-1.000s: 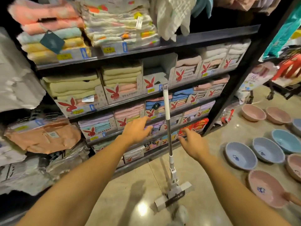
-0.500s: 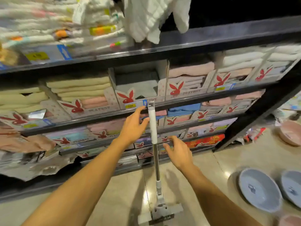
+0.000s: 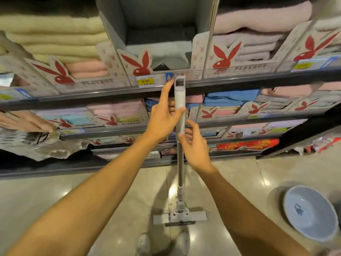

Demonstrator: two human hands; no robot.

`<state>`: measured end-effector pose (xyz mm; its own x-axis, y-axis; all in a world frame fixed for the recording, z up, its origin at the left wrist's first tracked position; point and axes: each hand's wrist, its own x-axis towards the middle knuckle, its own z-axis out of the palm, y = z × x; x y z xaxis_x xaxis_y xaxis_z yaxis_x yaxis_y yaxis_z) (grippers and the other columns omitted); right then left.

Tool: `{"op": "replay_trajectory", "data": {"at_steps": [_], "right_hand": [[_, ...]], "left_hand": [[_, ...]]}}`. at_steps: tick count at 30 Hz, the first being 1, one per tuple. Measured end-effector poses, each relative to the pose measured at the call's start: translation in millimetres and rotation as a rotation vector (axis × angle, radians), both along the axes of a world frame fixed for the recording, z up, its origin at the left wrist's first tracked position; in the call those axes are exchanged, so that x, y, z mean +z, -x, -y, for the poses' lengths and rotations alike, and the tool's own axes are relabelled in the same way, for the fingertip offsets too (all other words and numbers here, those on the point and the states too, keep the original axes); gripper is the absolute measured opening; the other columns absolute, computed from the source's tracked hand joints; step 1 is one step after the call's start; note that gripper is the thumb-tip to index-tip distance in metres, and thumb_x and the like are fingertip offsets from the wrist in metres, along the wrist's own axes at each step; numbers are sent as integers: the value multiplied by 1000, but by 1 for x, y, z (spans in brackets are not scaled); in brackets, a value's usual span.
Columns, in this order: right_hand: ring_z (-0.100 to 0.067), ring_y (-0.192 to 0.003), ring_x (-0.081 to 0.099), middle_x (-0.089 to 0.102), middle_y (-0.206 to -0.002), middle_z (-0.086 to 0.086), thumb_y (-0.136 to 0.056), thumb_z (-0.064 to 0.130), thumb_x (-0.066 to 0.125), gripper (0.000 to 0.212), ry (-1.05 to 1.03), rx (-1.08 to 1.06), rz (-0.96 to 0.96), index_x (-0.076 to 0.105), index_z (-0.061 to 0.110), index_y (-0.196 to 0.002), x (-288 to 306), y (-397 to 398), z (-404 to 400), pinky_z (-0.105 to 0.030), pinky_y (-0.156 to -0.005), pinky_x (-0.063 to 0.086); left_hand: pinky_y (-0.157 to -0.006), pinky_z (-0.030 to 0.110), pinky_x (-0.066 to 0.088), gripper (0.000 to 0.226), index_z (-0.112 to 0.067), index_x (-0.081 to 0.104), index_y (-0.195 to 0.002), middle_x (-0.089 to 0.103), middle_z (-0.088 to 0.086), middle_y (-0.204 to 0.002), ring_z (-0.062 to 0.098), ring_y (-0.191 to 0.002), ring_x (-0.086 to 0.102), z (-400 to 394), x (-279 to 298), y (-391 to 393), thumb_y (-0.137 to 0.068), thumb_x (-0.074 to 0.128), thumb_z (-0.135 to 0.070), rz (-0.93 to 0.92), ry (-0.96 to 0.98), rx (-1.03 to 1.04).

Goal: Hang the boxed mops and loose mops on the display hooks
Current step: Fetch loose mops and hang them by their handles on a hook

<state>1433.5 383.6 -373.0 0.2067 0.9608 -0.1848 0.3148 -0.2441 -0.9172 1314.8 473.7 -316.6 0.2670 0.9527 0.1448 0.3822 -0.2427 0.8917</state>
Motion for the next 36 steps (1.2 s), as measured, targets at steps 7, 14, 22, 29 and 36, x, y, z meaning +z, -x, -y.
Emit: {"op": "replay_trajectory", "data": {"at_steps": [7, 14, 22, 29, 36], "right_hand": [[-16, -90, 70, 68, -112, 2, -110, 31, 46, 51, -70, 74, 58, 23, 35, -156, -5, 13, 14, -43, -78, 59], [-25, -96, 70, 70, -117, -12, -111, 22, 41, 53, -103, 103, 97, 19, 38, -155, 5, 48, 42, -40, -79, 56], [-21, -105, 69, 63, -136, -12, -109, 21, 45, 56, -343, 230, 152, 18, 48, -151, 86, 107, 62, -34, -82, 58], [-24, -110, 65, 59, -139, -12, -107, 21, 51, 60, -713, 323, 87, 20, 47, -152, 198, 205, 78, -45, -89, 58], [-22, -94, 67, 66, -122, -13, -105, 37, 51, 65, -964, 542, 27, 14, 61, -153, 292, 323, 87, -34, -79, 57]], "left_hand": [[-69, 15, 54, 86, -23, 15, -168, 66, -8, -87, 8, -70, 66, 21, 7, 14, -101, 67, -11, 60, -104, -61], [-67, 6, 47, 81, -29, 13, -162, 61, -18, -79, -8, -68, 65, 65, 34, 42, -103, 64, -8, 79, -168, 17], [-79, 22, 60, 82, -24, 11, -165, 69, -4, -121, 12, -86, 71, 116, 126, 116, -104, 65, -15, 116, -328, 114], [-68, 26, 51, 82, -5, 9, -166, 61, 11, -136, 10, -69, 57, 164, 260, 220, -103, 63, -6, 127, -518, 207], [-83, 47, 59, 82, -18, 10, -168, 70, 4, -100, 26, -81, 69, 218, 367, 345, -105, 62, -10, 139, -617, 313]]}}
